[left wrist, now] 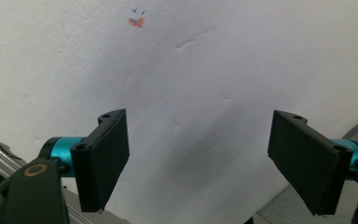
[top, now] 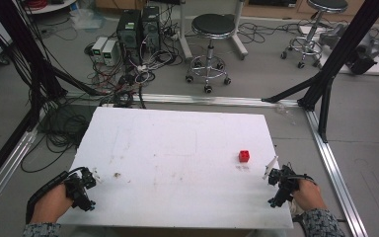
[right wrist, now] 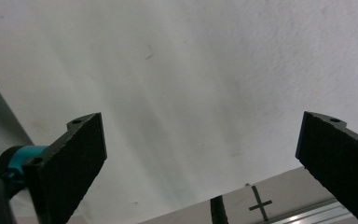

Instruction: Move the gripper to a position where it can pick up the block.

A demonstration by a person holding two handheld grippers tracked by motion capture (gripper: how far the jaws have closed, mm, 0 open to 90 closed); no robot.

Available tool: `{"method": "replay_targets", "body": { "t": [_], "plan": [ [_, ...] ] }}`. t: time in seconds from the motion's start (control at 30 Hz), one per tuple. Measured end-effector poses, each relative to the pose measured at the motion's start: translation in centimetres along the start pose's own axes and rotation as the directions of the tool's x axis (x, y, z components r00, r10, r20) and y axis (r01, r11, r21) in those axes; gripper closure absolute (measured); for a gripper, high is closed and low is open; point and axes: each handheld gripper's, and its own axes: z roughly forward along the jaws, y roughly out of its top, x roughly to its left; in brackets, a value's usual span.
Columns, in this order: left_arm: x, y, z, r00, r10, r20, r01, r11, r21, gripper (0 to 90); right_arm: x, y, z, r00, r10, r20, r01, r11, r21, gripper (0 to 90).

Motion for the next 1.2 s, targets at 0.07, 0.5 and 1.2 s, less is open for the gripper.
{"method": "replay_targets", "body": {
  "t": [0.07, 0.5, 1.2],
  "plan": [
    [0.0, 0.0, 0.0, 1.0000, -0.001, -0.002, 0.001, 1.0000, 0.004, 20.8, -0.5, 0.0, 0.0, 1.0000, -0.005, -0.005, 0.005, 1.000, 0.001, 0.8],
    [-0.2, 0.2, 0.2, 1.0000, 0.005, -0.003, -0.005, 1.0000, 0.002, 20.8, -4.5, -0.3, -1.0, 0.9953, -0.092, 0.032, 0.092, 0.996, 0.003, 0.9],
    [-0.5, 0.5, 0.3, 0.9998, 0.018, -0.007, -0.018, 0.9998, -0.003, 21.0, -9.6, 3.3, -3.6, 0.9622, -0.235, 0.137, 0.243, 0.969, -0.043, 0.8]
  ]
}}
